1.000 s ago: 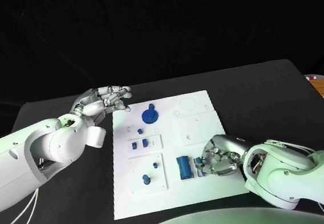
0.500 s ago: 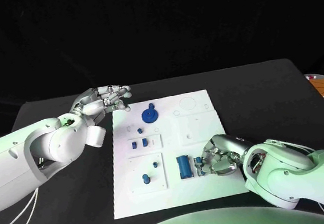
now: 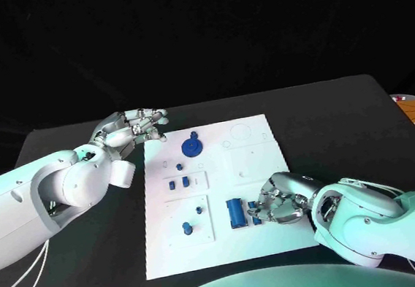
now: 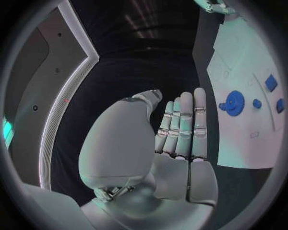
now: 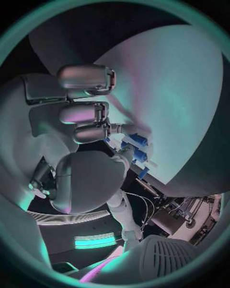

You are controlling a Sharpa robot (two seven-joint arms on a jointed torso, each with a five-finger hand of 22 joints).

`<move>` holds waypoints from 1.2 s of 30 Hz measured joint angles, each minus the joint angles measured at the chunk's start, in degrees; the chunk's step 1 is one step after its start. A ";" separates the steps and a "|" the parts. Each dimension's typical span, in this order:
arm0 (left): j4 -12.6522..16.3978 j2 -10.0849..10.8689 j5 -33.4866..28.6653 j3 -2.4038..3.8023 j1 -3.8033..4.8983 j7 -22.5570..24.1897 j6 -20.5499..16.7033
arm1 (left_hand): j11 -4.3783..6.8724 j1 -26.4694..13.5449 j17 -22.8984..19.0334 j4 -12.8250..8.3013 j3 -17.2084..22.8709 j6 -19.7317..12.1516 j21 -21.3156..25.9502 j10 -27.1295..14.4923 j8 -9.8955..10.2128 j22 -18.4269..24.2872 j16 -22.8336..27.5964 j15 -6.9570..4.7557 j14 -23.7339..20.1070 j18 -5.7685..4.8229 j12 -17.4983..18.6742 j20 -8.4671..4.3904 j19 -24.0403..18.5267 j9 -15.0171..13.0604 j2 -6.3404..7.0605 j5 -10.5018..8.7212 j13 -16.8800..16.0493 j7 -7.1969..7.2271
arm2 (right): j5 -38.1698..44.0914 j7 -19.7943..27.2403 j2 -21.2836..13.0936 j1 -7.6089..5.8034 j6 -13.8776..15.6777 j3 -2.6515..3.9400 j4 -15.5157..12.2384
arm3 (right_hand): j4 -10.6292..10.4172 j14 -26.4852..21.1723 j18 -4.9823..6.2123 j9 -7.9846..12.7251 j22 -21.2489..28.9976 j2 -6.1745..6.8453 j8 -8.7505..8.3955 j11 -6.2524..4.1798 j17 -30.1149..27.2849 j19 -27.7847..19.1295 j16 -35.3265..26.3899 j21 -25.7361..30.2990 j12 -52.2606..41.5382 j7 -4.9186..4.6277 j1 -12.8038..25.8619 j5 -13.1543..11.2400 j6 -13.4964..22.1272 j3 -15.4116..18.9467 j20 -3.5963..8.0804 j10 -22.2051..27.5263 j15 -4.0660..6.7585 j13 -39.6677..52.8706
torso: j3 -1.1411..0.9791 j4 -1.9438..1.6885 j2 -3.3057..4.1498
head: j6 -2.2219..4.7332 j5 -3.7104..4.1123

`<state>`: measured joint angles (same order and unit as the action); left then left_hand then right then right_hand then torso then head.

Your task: Assemble the parts on the task board

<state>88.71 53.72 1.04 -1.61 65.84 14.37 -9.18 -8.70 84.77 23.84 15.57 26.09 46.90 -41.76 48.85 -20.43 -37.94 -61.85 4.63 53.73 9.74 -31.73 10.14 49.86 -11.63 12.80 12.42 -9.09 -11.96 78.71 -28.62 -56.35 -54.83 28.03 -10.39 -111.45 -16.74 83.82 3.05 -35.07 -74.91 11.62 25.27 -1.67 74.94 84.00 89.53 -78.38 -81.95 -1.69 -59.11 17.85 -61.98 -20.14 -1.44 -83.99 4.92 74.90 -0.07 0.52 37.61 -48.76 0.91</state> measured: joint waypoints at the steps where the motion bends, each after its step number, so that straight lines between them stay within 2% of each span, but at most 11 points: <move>1: 0.00 0.00 0.00 0.00 0.00 0.00 0.00 | 0.00 0.00 0.00 0.00 0.00 0.00 0.00 0.00 0.00 0.00 0.00 0.00 0.00 0.00 0.00 0.00 0.00 0.00 0.00 0.00 0.00 0.00 | 0.00 0.03 -0.01 0.00 -0.02 0.00 -0.01 | 0.00 0.00 0.00 0.00 0.00 0.00 0.00 0.00 0.00 0.00 0.00 0.00 0.00 0.00 0.00 0.00 0.00 0.16 0.00 0.00 0.00 0.00 | 0.00 0.00 -0.01 | 0.00 -0.01; 6: -0.01 0.00 0.03 0.00 0.00 -0.04 0.00 | 0.00 0.00 0.00 0.00 0.00 -0.41 0.00 0.00 0.00 -0.07 0.00 0.20 -0.21 0.00 0.00 0.00 0.00 0.00 0.00 0.00 0.08 -0.01 | 0.00 0.17 -0.09 0.00 -0.27 0.00 -0.03 | -0.02 0.00 0.00 0.11 0.00 0.25 0.00 0.00 0.00 0.00 0.00 0.00 0.00 0.00 0.26 -0.36 0.00 0.78 0.00 0.00 0.00 0.00 | -0.02 0.01 -0.01 | 0.00 -0.03; 9: -0.01 0.00 0.07 0.00 0.00 -0.09 0.01 | 0.00 0.00 0.00 0.00 0.00 -0.41 0.00 0.00 0.00 -0.07 0.00 0.20 -0.20 0.00 0.00 0.00 0.00 0.00 0.00 0.00 0.08 -0.01 | -0.05 0.24 -0.18 0.00 -0.44 0.00 0.01 | -0.08 0.00 0.00 0.24 0.01 -0.16 0.00 0.00 -0.01 0.00 0.00 0.00 0.00 0.00 0.76 -1.39 0.00 1.50 0.00 0.00 0.00 0.00 | -0.02 0.01 -0.01 | 0.01 0.02; 15: -0.03 -0.02 0.13 0.00 0.00 -0.15 0.02 | 0.00 0.00 0.00 0.00 0.00 -0.41 0.00 0.00 0.00 -0.07 0.00 0.20 -0.20 0.00 0.00 0.00 0.00 0.01 0.00 0.00 0.07 -0.01 | -0.09 0.35 -0.49 0.00 -0.69 0.00 0.10 | 0.21 0.00 0.00 0.38 0.01 -0.54 0.00 0.00 -0.01 0.00 0.00 0.00 0.00 -0.05 0.23 -1.60 0.05 1.79 0.00 0.00 0.00 0.05 | -0.03 0.01 0.00 | 0.03 0.09; 16: -0.03 -0.02 0.13 0.00 0.00 -0.16 0.02 | 0.00 0.00 0.00 0.00 0.00 -0.41 0.00 0.00 0.00 -0.06 0.00 0.20 -0.20 0.00 0.00 0.00 0.00 0.01 0.00 0.00 0.07 -0.01 | -0.09 0.39 -0.56 0.00 -0.73 0.00 0.10 | 0.63 0.00 0.00 0.42 0.01 -0.50 0.00 0.00 -0.01 0.00 0.00 0.00 0.00 -0.18 -1.46 -2.15 0.18 1.81 0.00 0.00 0.00 0.05 | -0.03 0.00 0.00 | 0.03 0.09; 18: -0.05 -0.02 0.15 0.00 0.00 -0.18 0.02 | 0.00 0.00 0.00 0.00 0.00 -0.41 0.00 0.00 0.00 -0.07 0.00 0.20 -0.20 0.00 0.00 0.00 0.00 0.01 0.00 0.00 0.07 -0.01 | -0.09 0.50 -0.75 0.00 -0.87 0.00 0.11 | 1.12 0.00 0.00 0.63 0.01 -0.09 0.02 0.00 -0.01 0.00 0.00 0.00 0.00 -0.19 -4.85 -4.84 0.19 1.89 0.00 0.00 0.00 0.05 | -0.03 -0.01 0.00 | 0.03 0.10; 20: -0.06 -0.02 0.17 0.00 0.00 -0.19 0.02 | 0.00 0.00 0.00 0.00 0.00 -0.41 0.00 0.00 0.00 -0.06 0.00 0.20 -0.20 0.00 0.00 0.00 0.00 0.01 0.00 0.00 0.07 -0.01 | -0.09 0.67 -0.87 0.00 -1.01 0.00 0.11 | 1.18 0.00 0.00 0.83 0.01 0.18 0.22 0.00 -0.01 0.00 0.00 0.00 0.00 -0.19 -6.79 -6.92 0.19 1.97 0.00 0.00 0.00 0.05 | -0.03 -0.01 0.00 | 0.03 0.09; 24: -0.10 -0.01 0.20 0.00 0.00 -0.21 0.02 | 0.00 0.00 0.01 0.00 0.00 -0.41 0.00 0.00 0.00 -0.06 0.00 0.20 -0.20 0.00 0.00 0.00 0.00 0.01 0.00 0.00 0.07 -0.01 | -0.07 1.19 -1.03 -0.03 -1.24 0.04 0.06 | 0.23 0.00 0.00 1.19 0.00 0.35 0.22 0.00 -0.02 0.00 0.00 0.00 0.00 -0.19 -7.61 -9.99 0.19 3.57 0.00 0.00 0.00 0.04 | -0.03 0.02 0.00 | -0.02 0.06; 26: -0.15 -0.02 0.22 0.00 0.00 -0.22 0.03 | 0.00 0.00 0.00 0.00 0.00 -0.41 0.00 0.00 0.00 -0.06 0.00 0.20 -0.20 0.00 0.00 0.00 0.00 0.01 0.00 0.00 0.07 -0.01 | -0.07 1.44 -1.10 -0.03 -1.38 0.04 0.11 | 0.02 0.00 0.00 1.36 -0.04 -0.46 0.22 0.00 -0.02 0.00 0.00 0.00 0.00 -0.19 -6.77 -11.58 0.19 4.79 0.00 0.00 0.00 0.04 | -0.03 0.02 -0.01 | -0.02 0.06; 36: -0.24 -0.03 0.25 0.00 0.00 -0.30 0.03 | 0.00 0.00 0.00 0.00 0.00 -0.40 0.00 0.00 0.00 -0.05 0.00 0.20 -0.20 0.00 0.00 0.00 0.00 0.01 0.00 0.00 0.07 -0.01 | -0.19 2.31 -1.07 -0.01 -1.93 0.01 1.14 | -0.09 0.00 0.00 1.40 -0.03 -0.68 0.22 0.00 -0.03 0.00 0.00 0.01 0.00 -0.19 -6.11 -11.88 0.19 5.13 0.00 0.00 0.00 0.03 | 0.01 -0.02 0.01 | -0.04 0.12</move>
<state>88.47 53.69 1.29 -1.61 65.84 14.08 -9.15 -8.70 84.77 23.85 15.57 26.09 46.50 -41.76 48.85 -20.43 -37.99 -61.85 4.83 53.53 9.74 -31.72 10.14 49.86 -11.61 12.80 12.42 -9.03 -11.97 78.53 -26.32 -57.42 -54.84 26.11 -10.38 -110.31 -16.84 83.82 3.05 -33.68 -74.94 10.94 25.49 -1.67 74.92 84.00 89.53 -78.37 -81.95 -1.88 -65.22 5.97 -61.79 -15.01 -1.45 -83.99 4.92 74.94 -0.06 0.51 37.62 -48.80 1.02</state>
